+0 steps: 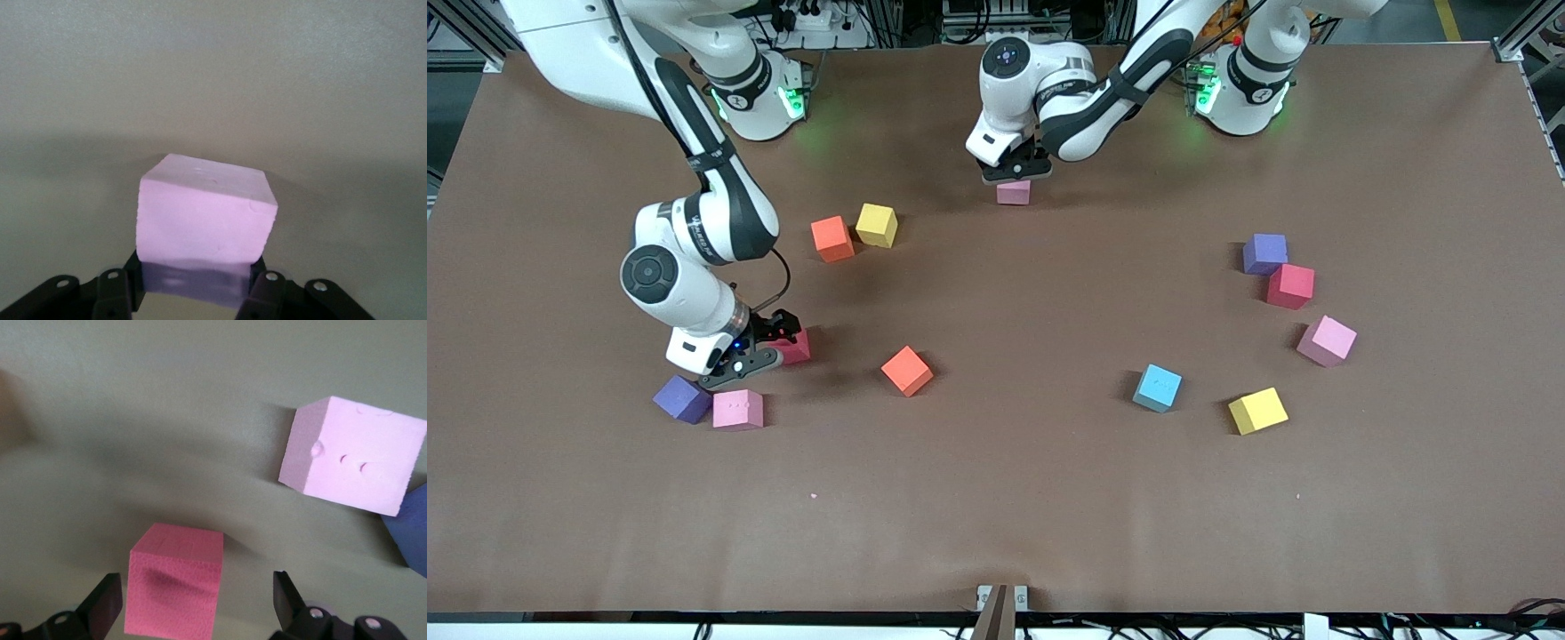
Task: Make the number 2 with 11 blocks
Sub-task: 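Set down the pink cube with the left gripper while the right gripper grasps red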
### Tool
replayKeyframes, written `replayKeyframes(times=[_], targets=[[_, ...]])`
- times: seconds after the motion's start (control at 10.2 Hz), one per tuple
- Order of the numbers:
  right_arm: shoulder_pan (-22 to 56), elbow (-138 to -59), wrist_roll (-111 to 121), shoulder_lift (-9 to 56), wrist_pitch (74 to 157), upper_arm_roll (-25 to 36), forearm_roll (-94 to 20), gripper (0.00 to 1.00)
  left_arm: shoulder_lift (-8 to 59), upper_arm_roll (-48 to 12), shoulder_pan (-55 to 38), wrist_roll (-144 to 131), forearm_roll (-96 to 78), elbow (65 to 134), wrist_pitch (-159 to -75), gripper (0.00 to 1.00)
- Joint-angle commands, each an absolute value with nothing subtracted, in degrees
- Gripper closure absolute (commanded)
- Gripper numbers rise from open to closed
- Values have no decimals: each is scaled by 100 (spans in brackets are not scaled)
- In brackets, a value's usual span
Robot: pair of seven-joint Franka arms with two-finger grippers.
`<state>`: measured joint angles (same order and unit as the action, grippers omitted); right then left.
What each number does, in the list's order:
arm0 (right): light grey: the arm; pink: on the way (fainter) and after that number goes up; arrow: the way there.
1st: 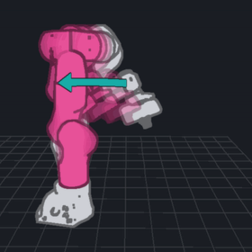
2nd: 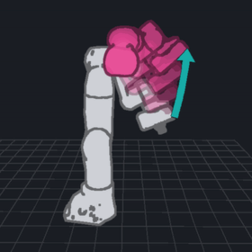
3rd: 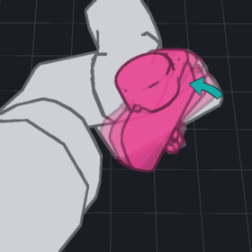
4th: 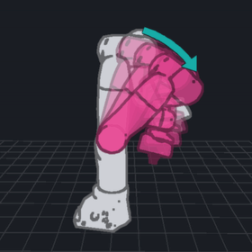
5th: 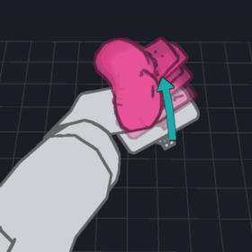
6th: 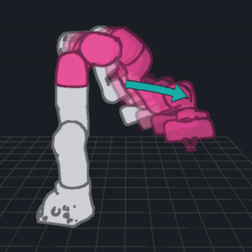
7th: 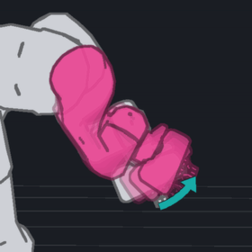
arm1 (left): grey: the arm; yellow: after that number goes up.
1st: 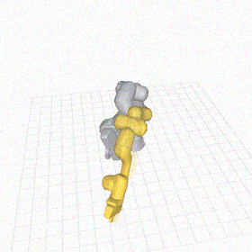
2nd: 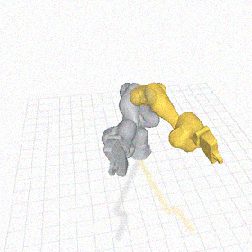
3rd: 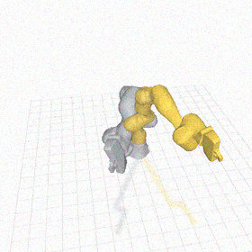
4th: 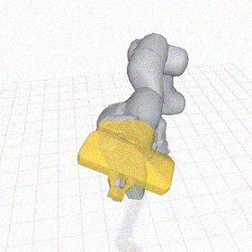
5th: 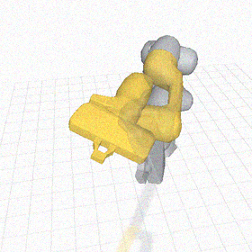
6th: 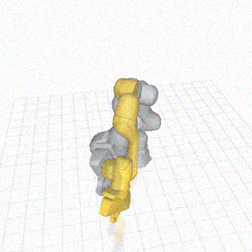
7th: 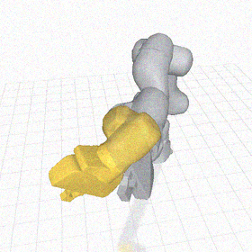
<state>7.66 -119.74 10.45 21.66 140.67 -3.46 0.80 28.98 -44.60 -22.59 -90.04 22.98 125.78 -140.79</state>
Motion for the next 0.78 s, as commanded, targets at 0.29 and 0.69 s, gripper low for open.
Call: replayKeyframes(times=[0.29, 0.69], targets=[[747, -12340, 1037, 2365, 14774, -396, 0, 0, 3094, -4456, -2250, -9315, 2646, 12393, -14098, 0], [782, -12244, 976, 2233, 14608, -413, 9, 0, 2462, -4482, -2145, -9606, 2532, 12113, -13547, 0]])
